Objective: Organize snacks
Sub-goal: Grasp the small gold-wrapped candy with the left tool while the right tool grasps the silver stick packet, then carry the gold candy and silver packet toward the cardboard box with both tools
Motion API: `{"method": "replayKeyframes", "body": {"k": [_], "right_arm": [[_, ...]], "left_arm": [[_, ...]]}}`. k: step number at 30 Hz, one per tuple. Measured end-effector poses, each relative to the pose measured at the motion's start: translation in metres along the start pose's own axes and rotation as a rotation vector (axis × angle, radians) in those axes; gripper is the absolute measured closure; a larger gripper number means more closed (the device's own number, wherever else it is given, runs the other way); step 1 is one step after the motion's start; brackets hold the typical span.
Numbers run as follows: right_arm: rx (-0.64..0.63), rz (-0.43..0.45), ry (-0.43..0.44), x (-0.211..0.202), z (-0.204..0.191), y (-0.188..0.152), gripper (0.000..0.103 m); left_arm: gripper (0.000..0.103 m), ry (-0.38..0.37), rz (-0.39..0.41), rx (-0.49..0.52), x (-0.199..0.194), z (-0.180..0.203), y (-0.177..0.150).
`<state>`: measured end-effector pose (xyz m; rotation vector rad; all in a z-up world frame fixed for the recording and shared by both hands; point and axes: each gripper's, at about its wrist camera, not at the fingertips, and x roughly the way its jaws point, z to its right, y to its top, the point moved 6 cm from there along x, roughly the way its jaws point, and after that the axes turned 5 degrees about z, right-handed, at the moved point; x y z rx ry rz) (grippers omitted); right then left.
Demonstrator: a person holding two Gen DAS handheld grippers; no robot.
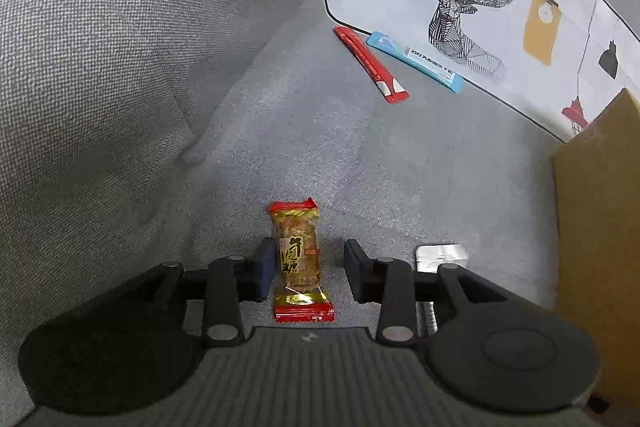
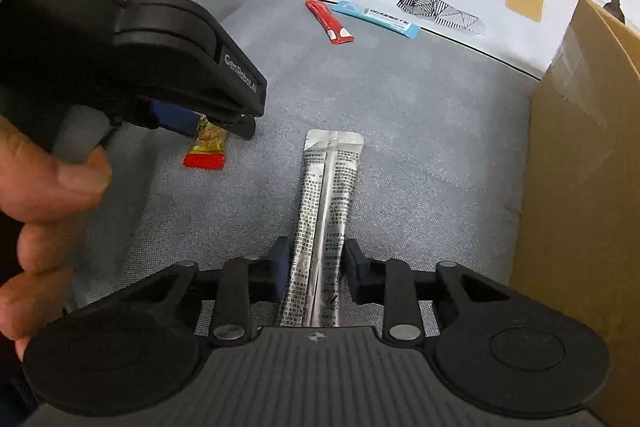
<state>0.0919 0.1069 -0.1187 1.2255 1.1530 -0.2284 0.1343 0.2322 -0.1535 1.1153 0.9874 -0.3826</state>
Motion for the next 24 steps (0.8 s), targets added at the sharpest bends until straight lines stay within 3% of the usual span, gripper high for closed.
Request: {"method": "replayKeyframes", "body": {"k": [3, 6, 12, 24], "right_arm": [[0.014, 0.015, -0.011, -0.005, 0.003, 0.001, 0.078], [0.032, 0.045, -0.027, -0.011, 0.006, 0.005, 0.078], [0.031, 0.118, -0.042, -0.027, 0.008, 0.012, 0.078], [0.031, 0.175, -0.062, -0.037, 0.015, 0.012, 0.078]], "left_arm": [[0.08, 0.019, 0.006, 0.005, -0.001, -0.002, 0.0], [0.084, 0.008, 0.011, -0.027, -0.004, -0.006, -0.001], [0.084, -0.013, 0.035, -0.028, -0.012, -0.007, -0.001], [0.084, -0.054, 0.075, -0.075, -0.015, -0.005, 0.004]]}}
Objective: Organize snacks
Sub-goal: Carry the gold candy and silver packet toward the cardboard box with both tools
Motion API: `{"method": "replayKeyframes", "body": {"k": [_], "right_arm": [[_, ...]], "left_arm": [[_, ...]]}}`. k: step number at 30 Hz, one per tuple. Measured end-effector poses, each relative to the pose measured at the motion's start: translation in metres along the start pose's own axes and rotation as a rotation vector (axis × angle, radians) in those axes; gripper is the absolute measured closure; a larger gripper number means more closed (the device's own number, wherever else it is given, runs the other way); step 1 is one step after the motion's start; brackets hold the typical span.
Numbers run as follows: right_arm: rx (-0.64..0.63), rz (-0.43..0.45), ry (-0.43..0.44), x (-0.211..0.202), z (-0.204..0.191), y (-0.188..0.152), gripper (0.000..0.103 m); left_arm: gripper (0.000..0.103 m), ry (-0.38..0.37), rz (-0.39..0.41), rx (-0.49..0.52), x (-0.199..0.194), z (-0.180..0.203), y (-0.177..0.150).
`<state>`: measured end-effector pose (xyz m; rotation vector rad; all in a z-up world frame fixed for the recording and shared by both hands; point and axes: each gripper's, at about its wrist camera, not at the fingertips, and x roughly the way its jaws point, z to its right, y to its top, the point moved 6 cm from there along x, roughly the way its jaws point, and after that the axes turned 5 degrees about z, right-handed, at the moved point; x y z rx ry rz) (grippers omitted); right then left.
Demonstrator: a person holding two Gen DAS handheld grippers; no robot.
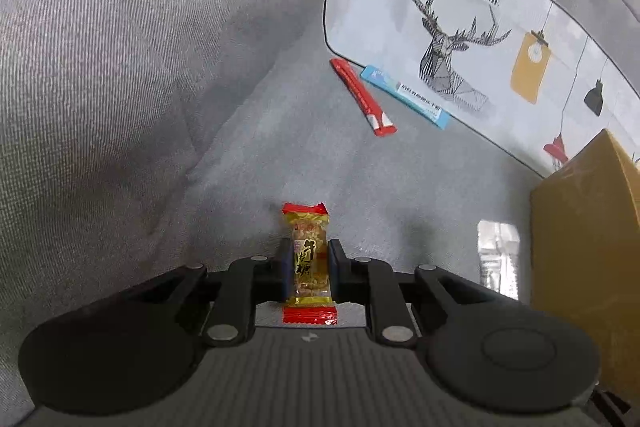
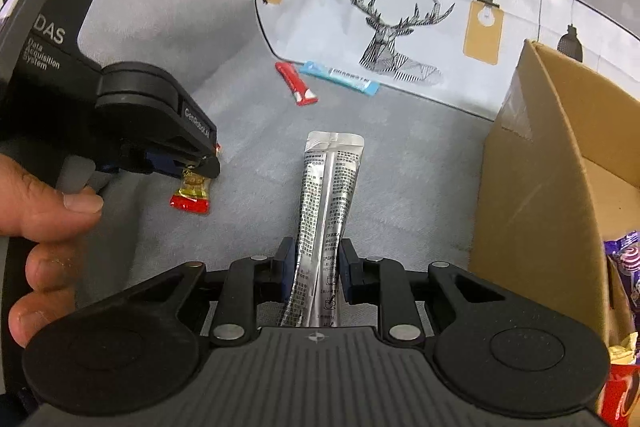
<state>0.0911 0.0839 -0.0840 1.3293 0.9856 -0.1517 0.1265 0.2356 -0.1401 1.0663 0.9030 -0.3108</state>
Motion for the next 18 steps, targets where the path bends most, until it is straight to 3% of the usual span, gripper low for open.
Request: {"method": "replayKeyframes", "body": {"k": [18], "right_arm": [[0.068, 0.118, 0.015, -0.025, 0.01, 0.025, 0.078]], "left_arm": [[0.084, -0.029, 0.044, 0.007, -0.006, 0.003, 0.005]]}}
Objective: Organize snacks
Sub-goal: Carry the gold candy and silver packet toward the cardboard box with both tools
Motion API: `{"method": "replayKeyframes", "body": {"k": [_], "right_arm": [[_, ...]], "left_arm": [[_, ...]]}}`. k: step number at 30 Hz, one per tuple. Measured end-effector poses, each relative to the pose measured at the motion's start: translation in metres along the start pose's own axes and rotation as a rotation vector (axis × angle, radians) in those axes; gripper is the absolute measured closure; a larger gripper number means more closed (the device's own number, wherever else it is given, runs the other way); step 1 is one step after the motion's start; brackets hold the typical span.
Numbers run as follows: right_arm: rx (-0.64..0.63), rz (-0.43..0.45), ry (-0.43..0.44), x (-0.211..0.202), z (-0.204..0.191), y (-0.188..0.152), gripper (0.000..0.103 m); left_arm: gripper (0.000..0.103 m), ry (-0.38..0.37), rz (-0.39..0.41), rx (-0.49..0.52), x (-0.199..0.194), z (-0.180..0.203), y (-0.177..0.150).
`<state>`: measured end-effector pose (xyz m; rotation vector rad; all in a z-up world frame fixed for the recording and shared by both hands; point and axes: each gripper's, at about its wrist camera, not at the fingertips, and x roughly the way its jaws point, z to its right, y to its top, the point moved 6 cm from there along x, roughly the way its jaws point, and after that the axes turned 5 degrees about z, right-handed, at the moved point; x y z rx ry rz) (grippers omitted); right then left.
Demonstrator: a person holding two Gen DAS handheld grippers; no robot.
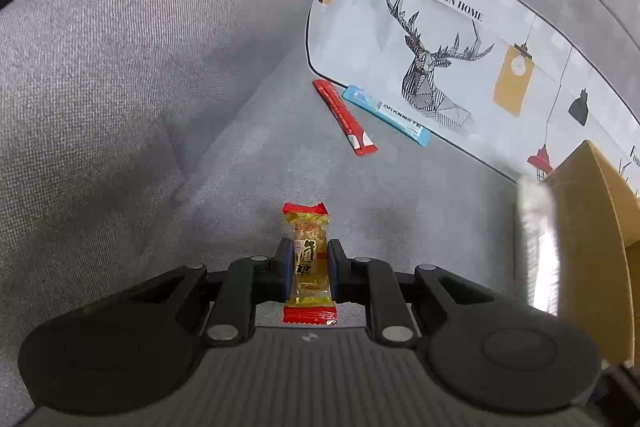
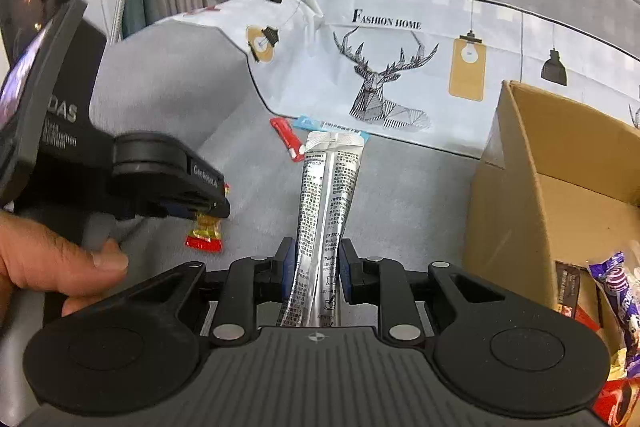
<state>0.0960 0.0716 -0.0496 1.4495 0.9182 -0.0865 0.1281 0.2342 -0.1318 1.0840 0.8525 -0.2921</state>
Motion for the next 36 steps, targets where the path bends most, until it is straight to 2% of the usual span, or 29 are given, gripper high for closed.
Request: {"method": "replayKeyframes", "body": {"k": [3, 7, 11, 14, 16, 18, 22, 28, 36], "right_arm": [[0.005, 0.047, 0.007, -0.015, 0.005, 0.021, 0.078], [0.013, 0.167, 0.008, -0.049, 0.026, 0.071, 0.078], [0.017, 0.273, 0.002, -0.079, 0.057, 0.096, 0.078], [0.026, 0.292, -0.03, -0.082, 0.082, 0.085, 0.078], [0.077, 0.281, -0.052, -0.079, 0.097, 0.067, 0.078], [0.123, 0.229, -0.076, -0.074, 0.108, 0.055, 0.078], [0.16, 0.293, -0.064, -0.087, 0.115, 0.058, 0.078], [0.15, 0.304, -0.129, -0.095, 0.131, 0.054, 0.078], [0.203, 0.332, -0.234, -0.114, 0.17, 0.046, 0.078]], "left_arm": [[0.084, -0.008, 0.006, -0.004, -0.005, 0.004, 0.002], [0.084, -0.022, 0.018, 0.004, -0.012, 0.012, 0.004], [0.084, -0.041, 0.047, 0.009, -0.024, 0.021, 0.009], [0.084, -0.052, 0.071, 0.021, -0.034, 0.029, 0.014], [0.084, -0.064, 0.084, 0.027, -0.042, 0.037, 0.015], [0.084, -0.079, 0.098, 0.04, -0.05, 0.046, 0.017], [0.084, -0.12, 0.156, 0.095, -0.068, 0.07, 0.021], [0.084, -0.217, 0.248, 0.168, -0.088, 0.105, 0.023], [0.084, -0.352, 0.335, 0.27, -0.106, 0.154, 0.009]]}}
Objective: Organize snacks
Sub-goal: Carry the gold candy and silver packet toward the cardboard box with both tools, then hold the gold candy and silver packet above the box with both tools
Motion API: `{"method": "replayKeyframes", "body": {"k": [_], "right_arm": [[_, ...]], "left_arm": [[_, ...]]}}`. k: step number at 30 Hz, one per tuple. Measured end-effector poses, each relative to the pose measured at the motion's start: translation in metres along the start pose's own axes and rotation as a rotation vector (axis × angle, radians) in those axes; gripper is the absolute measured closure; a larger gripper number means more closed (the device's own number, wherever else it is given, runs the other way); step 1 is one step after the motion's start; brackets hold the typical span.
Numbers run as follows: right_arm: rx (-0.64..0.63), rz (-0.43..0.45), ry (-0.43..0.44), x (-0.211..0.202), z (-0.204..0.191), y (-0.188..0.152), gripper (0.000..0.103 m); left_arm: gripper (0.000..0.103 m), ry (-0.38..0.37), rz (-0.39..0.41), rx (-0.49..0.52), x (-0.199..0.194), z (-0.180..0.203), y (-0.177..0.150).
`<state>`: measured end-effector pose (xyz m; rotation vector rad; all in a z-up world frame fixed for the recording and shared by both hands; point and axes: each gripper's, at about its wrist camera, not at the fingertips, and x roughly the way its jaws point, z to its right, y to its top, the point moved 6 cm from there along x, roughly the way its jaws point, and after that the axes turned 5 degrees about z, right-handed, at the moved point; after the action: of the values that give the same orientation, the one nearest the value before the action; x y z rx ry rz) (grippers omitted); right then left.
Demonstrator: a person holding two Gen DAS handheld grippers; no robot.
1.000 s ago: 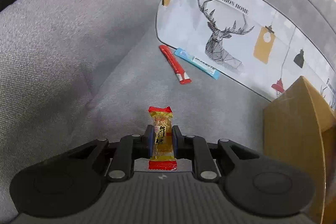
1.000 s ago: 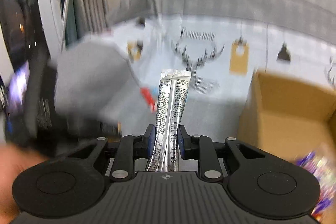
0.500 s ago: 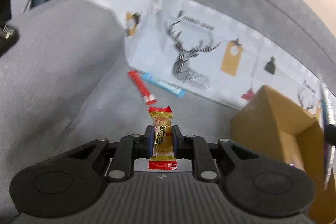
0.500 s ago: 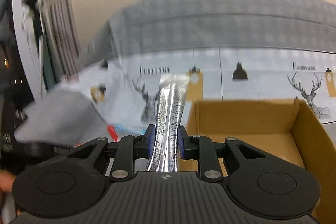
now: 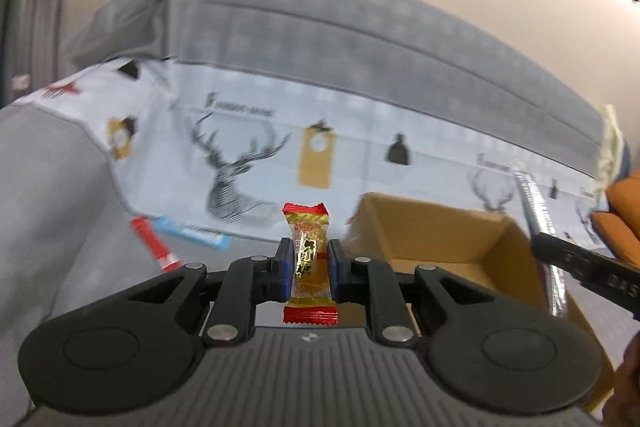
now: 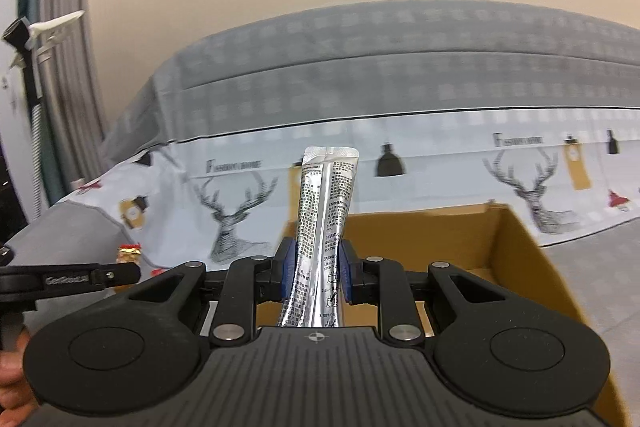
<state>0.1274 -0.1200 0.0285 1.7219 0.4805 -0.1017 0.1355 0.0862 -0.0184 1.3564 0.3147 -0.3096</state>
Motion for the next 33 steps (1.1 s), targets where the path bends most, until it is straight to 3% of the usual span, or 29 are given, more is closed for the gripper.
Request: {"method": "replayKeyframes", "body": {"k": [15, 33], "right_arm": [[0.026, 0.039, -0.121, -0.022, 0.053, 0.002, 0.078], [0.044, 0.055, -0.158, -0.024, 0.068, 0.002, 0.078]], "left_arm": [[0.084, -0.165, 0.054, 0.072, -0.001, 0.059, -0.004], [0.084, -0.243, 0.101, 0.158, -0.004, 0.091, -0.018]]}}
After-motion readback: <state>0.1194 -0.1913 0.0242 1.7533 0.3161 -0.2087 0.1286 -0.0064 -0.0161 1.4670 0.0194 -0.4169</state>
